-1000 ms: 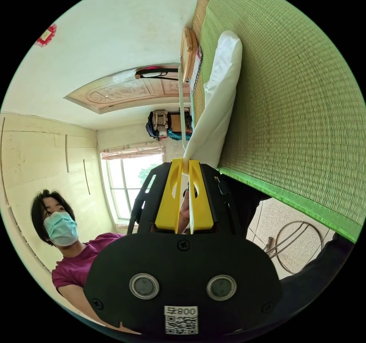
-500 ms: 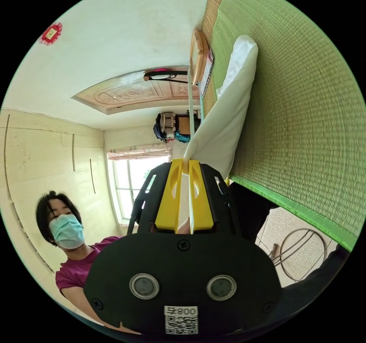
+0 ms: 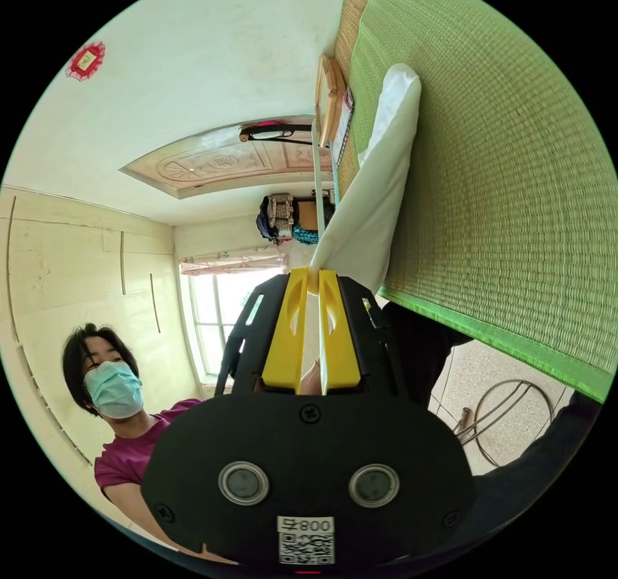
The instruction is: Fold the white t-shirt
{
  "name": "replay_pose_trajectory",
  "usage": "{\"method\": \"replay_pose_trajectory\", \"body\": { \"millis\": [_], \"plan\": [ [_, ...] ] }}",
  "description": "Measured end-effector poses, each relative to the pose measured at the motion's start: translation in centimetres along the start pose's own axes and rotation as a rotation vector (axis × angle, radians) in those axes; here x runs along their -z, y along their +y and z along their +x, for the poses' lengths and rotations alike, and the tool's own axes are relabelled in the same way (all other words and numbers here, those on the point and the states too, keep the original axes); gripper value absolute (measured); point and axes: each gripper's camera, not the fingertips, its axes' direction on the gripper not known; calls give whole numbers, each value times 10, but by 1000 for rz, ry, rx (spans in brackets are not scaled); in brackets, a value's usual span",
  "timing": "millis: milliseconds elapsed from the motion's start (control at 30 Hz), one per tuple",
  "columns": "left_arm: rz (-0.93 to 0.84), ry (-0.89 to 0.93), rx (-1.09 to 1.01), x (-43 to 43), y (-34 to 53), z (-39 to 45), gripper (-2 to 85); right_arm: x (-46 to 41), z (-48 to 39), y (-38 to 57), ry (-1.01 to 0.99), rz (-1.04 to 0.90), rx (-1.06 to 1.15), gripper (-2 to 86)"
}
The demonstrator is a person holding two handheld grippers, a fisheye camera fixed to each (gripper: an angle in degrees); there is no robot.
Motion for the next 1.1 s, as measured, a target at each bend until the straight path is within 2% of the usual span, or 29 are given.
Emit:
{"method": "replay_pose_trajectory", "body": {
  "millis": [200, 367, 800, 1100],
  "plan": [
    [-18, -19, -18, -2, 1, 5, 64, 1, 6, 2, 37, 2, -13, 24],
    [-54, -52, -32, -11, -3, 10, 86, 6, 24, 5, 172, -4, -44, 29],
    [-142, -188, -99, -60, -12, 38, 80, 10, 55, 4, 279, -10, -94, 74],
    [-176, -212, -115, -98, -11, 58, 50, 10, 61, -3, 270, -15, -114, 36]
  ]
}}
